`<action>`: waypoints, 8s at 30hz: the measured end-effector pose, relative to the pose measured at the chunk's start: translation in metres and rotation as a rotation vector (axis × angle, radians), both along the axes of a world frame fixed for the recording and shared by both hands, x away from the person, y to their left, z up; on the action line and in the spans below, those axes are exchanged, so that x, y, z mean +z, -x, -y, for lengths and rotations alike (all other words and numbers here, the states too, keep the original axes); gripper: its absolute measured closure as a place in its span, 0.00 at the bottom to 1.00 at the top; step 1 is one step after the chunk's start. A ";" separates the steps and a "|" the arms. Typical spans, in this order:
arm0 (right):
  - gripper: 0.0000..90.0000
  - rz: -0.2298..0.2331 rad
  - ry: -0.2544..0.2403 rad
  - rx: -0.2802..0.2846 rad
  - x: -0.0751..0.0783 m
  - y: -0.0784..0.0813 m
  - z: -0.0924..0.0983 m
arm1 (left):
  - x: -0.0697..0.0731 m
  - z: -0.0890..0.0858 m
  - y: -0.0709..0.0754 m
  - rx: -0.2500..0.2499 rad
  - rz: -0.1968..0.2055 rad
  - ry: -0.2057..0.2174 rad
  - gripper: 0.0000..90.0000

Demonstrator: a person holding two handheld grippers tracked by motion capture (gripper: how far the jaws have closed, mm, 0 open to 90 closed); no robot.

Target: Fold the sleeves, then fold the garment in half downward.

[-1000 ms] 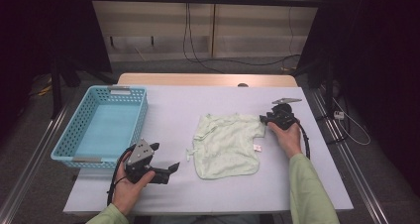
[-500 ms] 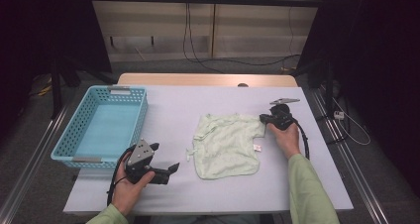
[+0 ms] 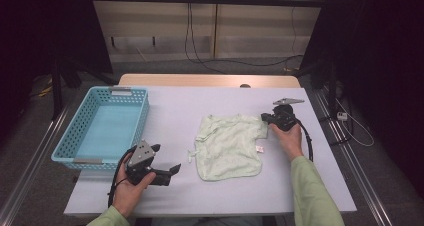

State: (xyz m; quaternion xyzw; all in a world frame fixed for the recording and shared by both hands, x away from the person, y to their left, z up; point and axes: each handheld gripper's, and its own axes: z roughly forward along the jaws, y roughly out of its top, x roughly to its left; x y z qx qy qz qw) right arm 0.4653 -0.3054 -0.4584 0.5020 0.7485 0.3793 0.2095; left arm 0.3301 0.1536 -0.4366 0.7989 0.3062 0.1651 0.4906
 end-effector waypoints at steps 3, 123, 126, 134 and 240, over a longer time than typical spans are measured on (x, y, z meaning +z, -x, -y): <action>0.97 0.010 -0.008 0.007 0.002 0.002 -0.002 | 0.000 0.000 0.000 -0.001 0.000 0.001 0.04; 0.69 -0.008 -0.063 0.228 0.005 0.066 -0.052 | -0.003 0.003 -0.003 -0.028 -0.010 -0.014 0.05; 0.61 0.010 -0.065 0.208 0.007 0.071 -0.049 | -0.002 0.002 -0.003 -0.021 -0.008 -0.018 0.05; 0.48 0.060 -0.083 0.177 0.014 0.094 -0.038 | -0.001 0.003 -0.002 -0.016 -0.003 -0.014 0.05; 0.74 -0.103 -0.003 0.098 -0.009 -0.039 -0.052 | -0.030 0.112 -0.194 0.082 -0.254 -0.098 0.67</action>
